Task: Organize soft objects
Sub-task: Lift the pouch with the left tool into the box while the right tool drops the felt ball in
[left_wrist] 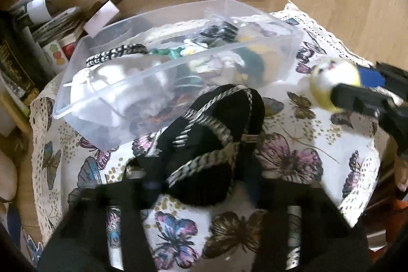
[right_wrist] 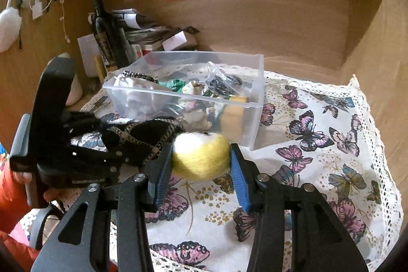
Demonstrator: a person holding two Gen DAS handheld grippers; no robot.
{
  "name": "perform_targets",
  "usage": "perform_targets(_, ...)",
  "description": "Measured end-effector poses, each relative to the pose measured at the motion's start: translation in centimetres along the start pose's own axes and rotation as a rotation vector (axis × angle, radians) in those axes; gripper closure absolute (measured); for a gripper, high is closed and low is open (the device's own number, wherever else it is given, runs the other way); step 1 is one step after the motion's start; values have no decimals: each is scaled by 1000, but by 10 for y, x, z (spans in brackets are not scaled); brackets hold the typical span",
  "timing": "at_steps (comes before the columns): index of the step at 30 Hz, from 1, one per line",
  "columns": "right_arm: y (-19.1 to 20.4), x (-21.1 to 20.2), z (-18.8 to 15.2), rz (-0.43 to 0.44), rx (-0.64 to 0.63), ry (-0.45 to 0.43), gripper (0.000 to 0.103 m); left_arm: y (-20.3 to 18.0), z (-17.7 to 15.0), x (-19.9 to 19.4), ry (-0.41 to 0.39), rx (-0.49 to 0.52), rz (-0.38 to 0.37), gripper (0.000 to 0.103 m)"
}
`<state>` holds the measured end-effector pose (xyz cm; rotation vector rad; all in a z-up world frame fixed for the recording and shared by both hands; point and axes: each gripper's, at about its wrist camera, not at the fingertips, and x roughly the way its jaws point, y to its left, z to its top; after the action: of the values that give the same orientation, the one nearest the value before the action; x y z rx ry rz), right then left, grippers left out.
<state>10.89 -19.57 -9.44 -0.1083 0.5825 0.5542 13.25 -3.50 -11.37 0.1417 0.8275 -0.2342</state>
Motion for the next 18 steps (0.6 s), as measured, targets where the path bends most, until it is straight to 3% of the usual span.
perform_targets(2,-1,-4,1,-2,4,-8,63,-4,-4,-3,-7,0,-4,78)
perform_targets(4,-1,-8,3,-7,3,-23,63,-6,-5,-7,-21,0,2,81)
perform_targets(9,1,-23,13,-19,-1,-76,63,-6,-7,-35,-89,-1,-3,81)
perform_targets(18,7,-44,41,-39,-21,-187,63,19,22,-102,-261,-60,-27,81)
